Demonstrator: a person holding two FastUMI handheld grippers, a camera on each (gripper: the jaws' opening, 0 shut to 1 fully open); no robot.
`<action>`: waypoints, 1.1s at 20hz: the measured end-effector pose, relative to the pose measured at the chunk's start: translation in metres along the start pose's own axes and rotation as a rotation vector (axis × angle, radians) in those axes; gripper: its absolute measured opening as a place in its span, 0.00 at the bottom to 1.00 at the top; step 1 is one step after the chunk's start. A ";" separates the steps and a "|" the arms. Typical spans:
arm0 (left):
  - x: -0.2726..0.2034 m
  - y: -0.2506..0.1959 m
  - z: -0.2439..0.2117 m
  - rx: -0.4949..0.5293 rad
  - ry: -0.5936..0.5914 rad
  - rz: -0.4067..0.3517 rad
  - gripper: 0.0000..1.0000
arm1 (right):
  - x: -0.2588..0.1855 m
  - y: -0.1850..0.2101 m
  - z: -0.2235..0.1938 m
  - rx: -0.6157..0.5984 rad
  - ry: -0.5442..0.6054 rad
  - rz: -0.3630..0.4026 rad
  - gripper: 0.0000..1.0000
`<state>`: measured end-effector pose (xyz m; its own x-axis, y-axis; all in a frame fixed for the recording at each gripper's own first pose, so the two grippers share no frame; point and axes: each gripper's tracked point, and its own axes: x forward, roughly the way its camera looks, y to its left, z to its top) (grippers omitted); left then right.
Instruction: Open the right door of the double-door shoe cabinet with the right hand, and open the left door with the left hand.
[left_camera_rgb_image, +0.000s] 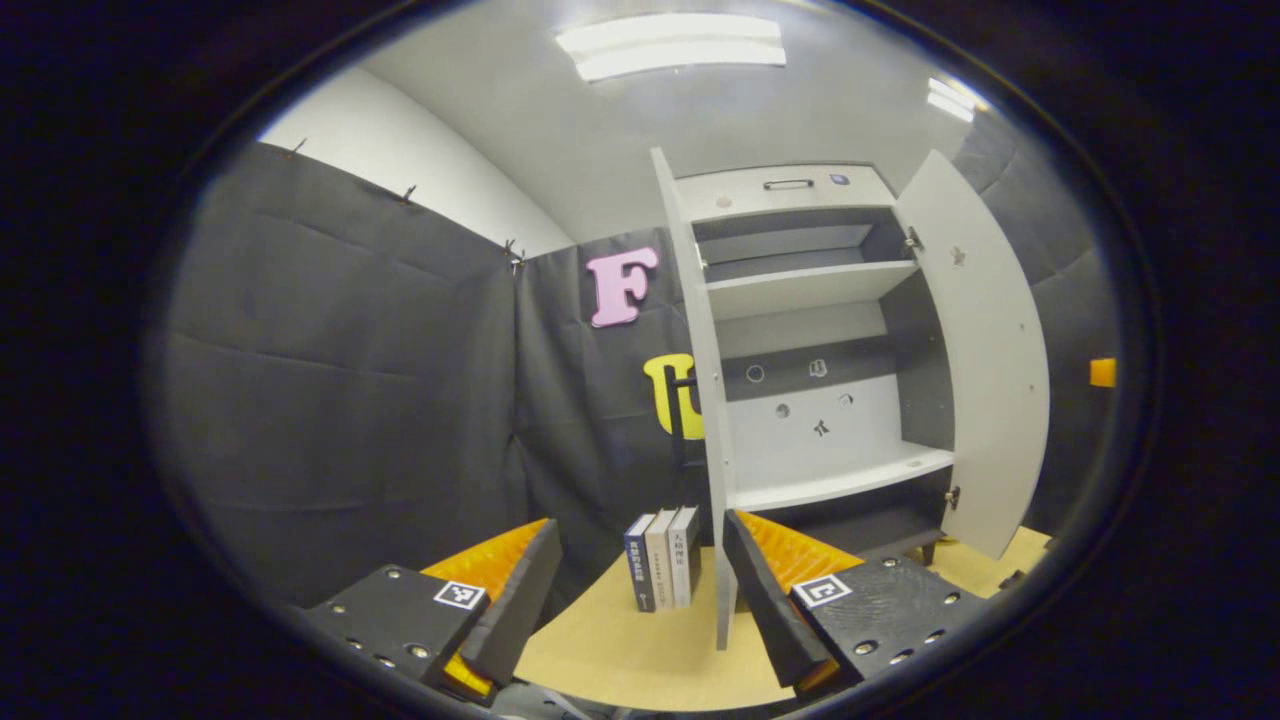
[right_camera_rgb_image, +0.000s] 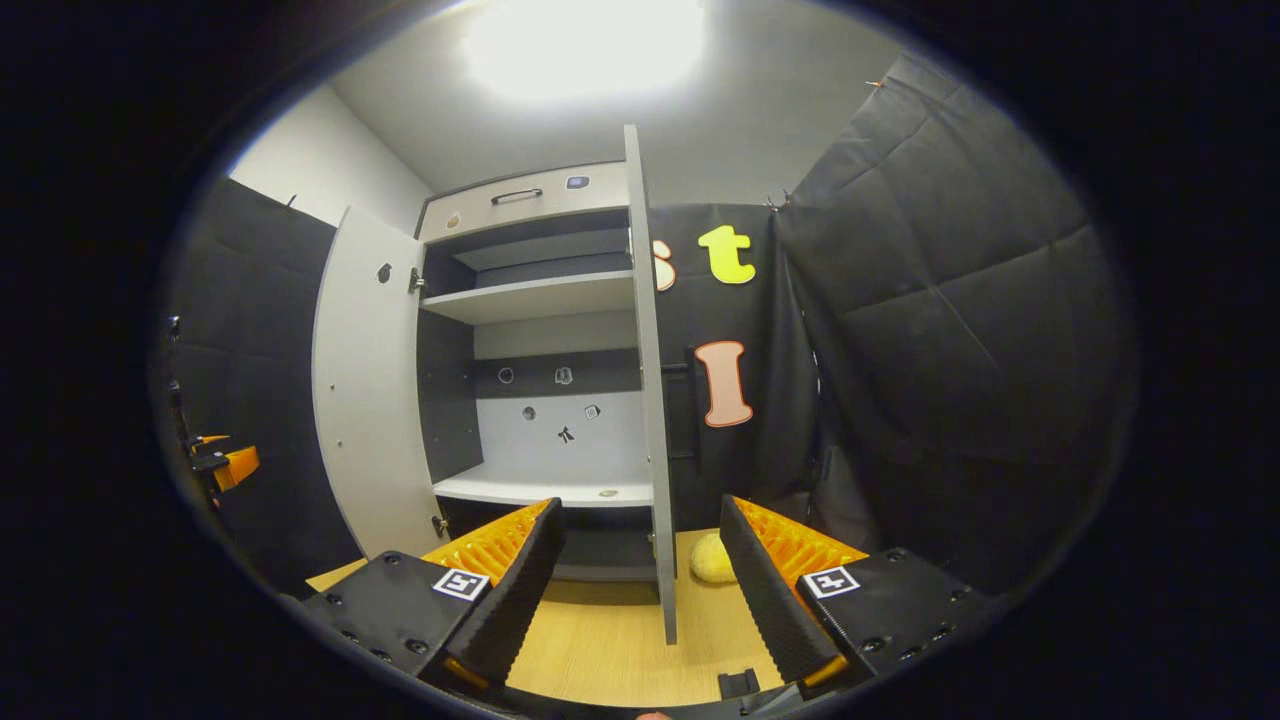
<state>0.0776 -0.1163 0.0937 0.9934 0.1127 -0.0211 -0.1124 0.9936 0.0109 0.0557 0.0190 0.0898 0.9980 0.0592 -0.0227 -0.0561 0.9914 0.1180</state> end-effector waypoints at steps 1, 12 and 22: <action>-0.007 0.003 -0.001 0.001 -0.001 -0.003 0.95 | -0.005 0.000 0.000 0.003 -0.003 -0.004 0.98; -0.032 0.006 -0.003 0.024 0.005 -0.031 0.95 | -0.034 -0.002 -0.001 0.003 -0.025 -0.045 0.98; -0.036 0.003 -0.004 0.006 0.014 -0.039 0.95 | -0.039 -0.002 0.002 -0.033 -0.027 -0.058 0.98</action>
